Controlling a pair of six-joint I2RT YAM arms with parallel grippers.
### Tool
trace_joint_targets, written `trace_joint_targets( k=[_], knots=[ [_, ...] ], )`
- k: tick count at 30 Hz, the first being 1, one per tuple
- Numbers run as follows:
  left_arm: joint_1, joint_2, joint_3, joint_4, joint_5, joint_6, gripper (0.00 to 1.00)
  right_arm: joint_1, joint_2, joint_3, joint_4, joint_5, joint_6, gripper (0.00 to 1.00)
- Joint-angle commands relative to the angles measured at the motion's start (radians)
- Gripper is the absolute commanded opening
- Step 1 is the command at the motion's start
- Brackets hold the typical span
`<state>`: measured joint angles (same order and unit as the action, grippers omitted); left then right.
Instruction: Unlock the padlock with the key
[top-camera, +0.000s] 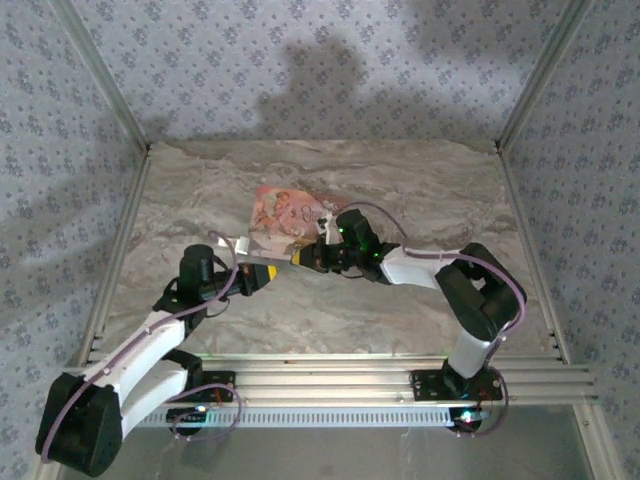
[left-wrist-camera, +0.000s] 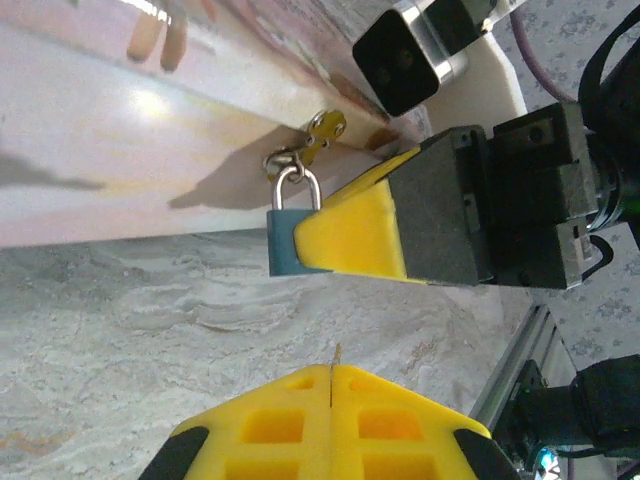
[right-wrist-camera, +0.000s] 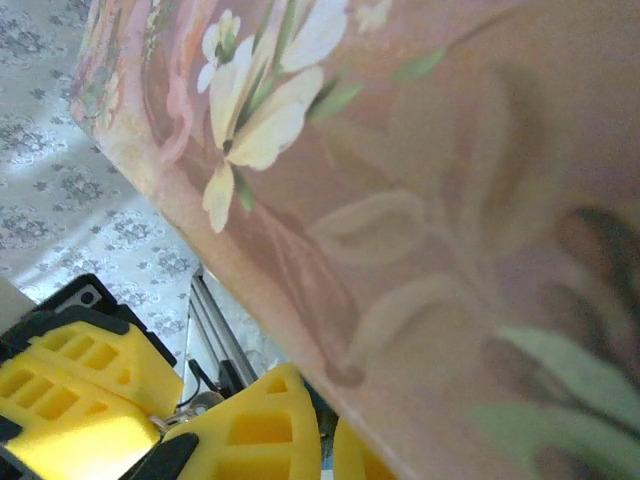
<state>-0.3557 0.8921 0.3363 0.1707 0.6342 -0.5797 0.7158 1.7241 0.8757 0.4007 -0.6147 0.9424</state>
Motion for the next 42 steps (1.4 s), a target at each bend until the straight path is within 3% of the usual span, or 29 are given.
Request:
trace_joint_targets(
  k=[1,12,19,23,29,31,33,36,39,42],
  knots=[
    [-0.005,-0.012,0.004,-0.037,-0.023,0.024,0.00,-0.001,0.031,-0.008,0.138,-0.079,0.102,0.00],
    [0.000,0.028,-0.005,0.010,-0.059,0.030,0.00,-0.026,0.201,-0.002,0.443,-0.181,0.371,0.00],
    [0.017,0.056,-0.002,0.006,-0.077,0.053,0.00,-0.038,0.228,-0.010,0.419,-0.164,0.366,0.00],
    [0.023,0.056,0.001,0.001,-0.070,0.051,0.00,-0.038,0.184,0.008,0.249,-0.125,0.276,0.00],
    [0.030,0.050,0.007,0.002,-0.048,0.025,0.00,-0.018,0.045,0.098,-0.302,0.065,0.019,0.08],
    [0.032,0.047,0.014,0.006,-0.031,0.012,0.00,-0.012,0.008,0.116,-0.419,0.149,-0.021,0.19],
    [0.035,0.045,0.030,0.004,-0.005,0.000,0.00,-0.002,-0.026,0.131,-0.502,0.218,-0.055,0.36],
    [0.040,0.034,0.066,-0.014,0.035,-0.009,0.00,0.023,-0.082,0.137,-0.549,0.281,-0.083,0.49],
    [0.044,0.012,0.099,-0.022,0.067,-0.025,0.00,0.046,-0.155,0.137,-0.596,0.346,-0.107,0.56],
    [0.044,-0.007,0.127,-0.010,0.098,-0.057,0.00,0.068,-0.255,0.122,-0.637,0.417,-0.117,0.56]
  ],
)
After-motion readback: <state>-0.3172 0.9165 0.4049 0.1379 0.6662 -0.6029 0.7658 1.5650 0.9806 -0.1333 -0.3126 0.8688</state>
